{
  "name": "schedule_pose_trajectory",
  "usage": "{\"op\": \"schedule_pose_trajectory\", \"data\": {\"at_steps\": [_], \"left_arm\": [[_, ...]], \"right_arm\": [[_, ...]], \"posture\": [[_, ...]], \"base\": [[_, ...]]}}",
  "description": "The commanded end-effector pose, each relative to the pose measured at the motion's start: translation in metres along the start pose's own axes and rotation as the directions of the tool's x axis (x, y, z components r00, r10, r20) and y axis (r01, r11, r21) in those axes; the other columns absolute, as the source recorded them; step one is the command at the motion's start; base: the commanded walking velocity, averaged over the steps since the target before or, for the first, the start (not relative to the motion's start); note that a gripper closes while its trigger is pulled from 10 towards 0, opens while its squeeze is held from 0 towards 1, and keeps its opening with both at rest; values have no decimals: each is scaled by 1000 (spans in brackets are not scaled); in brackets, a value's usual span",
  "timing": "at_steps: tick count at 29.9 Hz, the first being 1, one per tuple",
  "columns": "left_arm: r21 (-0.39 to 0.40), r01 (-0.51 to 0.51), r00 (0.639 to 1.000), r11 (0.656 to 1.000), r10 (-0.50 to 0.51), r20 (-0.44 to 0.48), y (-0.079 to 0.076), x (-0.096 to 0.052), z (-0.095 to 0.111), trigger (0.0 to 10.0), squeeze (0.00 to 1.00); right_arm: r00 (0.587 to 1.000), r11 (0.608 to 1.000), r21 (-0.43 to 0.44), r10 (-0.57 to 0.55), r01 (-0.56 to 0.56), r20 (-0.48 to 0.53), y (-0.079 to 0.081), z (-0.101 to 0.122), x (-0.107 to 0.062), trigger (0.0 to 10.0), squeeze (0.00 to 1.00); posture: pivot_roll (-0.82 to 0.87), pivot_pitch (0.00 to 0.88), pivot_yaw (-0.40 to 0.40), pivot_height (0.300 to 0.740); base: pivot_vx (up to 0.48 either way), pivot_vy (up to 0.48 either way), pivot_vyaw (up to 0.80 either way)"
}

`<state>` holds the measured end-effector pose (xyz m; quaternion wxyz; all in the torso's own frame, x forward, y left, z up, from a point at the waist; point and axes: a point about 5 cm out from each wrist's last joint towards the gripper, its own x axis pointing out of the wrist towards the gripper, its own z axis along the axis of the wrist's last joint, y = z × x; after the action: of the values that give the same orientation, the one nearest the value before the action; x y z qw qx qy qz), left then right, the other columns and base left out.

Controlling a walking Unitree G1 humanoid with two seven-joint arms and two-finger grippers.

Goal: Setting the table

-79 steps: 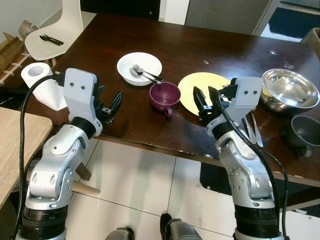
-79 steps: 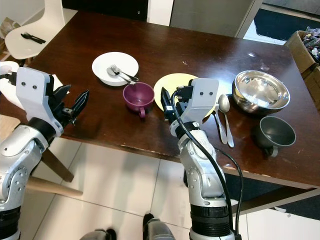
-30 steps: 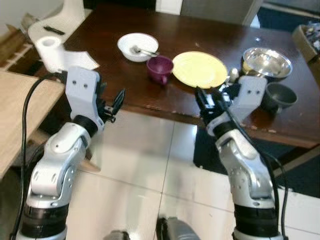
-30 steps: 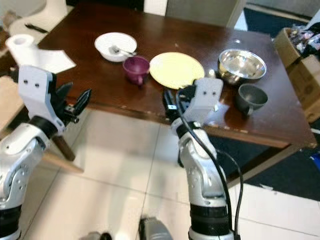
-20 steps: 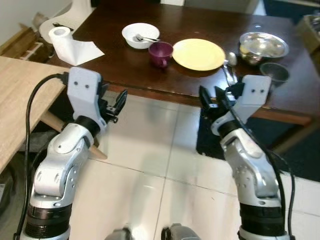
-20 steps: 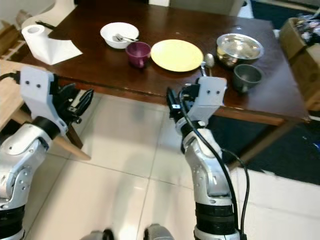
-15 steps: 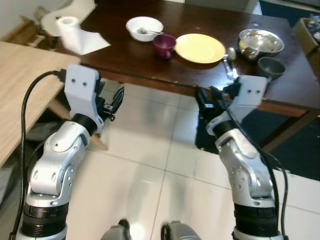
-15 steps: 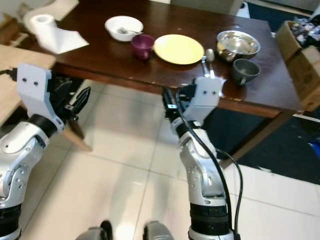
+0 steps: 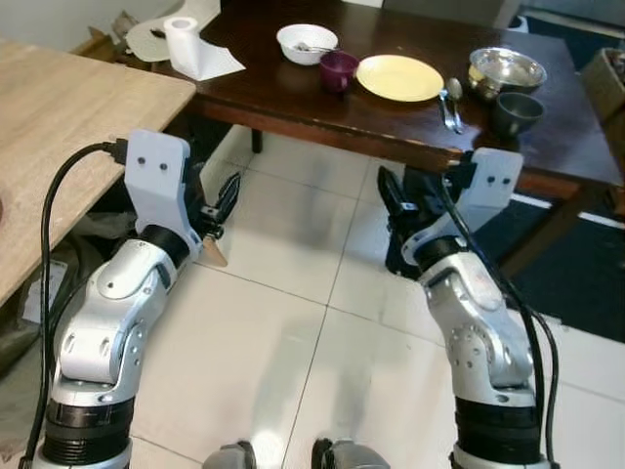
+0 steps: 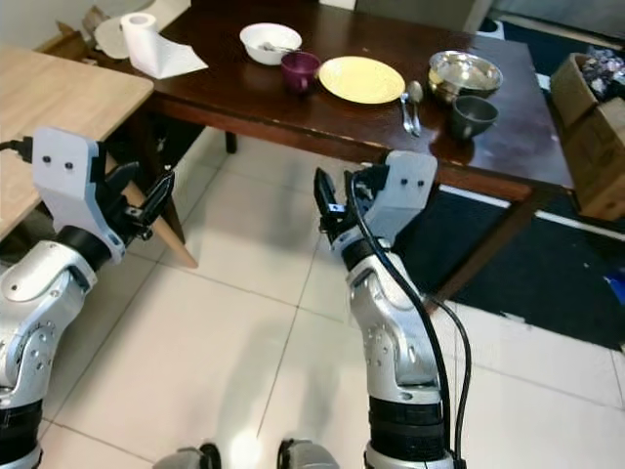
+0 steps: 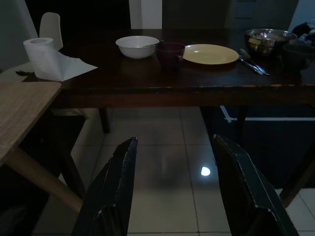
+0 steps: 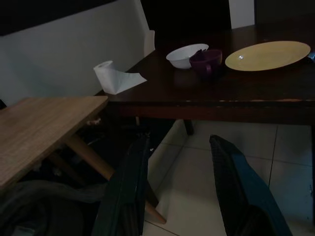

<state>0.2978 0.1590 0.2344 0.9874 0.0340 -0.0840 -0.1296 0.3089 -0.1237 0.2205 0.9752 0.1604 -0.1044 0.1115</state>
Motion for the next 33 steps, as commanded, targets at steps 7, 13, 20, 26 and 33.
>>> {"op": "schedule_pose_trajectory", "data": {"at_steps": [7,13,20,26,33], "left_arm": [[-4,10,1000,1000,-10,-14,-3,0,-2,10000,0],[-1,10,1000,1000,-10,-16,-3,0,-2,10000,0],[-2,10,1000,1000,-10,-17,-4,0,-3,10000,0],[-2,8,1000,1000,-8,-17,-4,-1,-3,10000,0],[0,6,1000,1000,-6,-17,-3,0,-3,10000,0]], "right_arm": [[1000,1000,-3,-14,14,-3,-3,1,-1,10000,0],[1000,1000,-9,-16,16,0,-4,2,-1,10000,0],[1000,1000,-16,-17,17,0,-5,2,-1,10000,0],[1000,999,-41,-10,10,-5,-4,2,0,10000,0],[1000,999,-46,1,-2,-2,-2,2,1,10000,0]], "posture": [[-90,98,21,740],[-90,98,21,740],[-90,99,18,740],[-88,96,18,740],[-87,93,15,740]], "base": [[0,0,0],[0,0,0],[0,0,186],[0,0,721],[0,0,799]]}}
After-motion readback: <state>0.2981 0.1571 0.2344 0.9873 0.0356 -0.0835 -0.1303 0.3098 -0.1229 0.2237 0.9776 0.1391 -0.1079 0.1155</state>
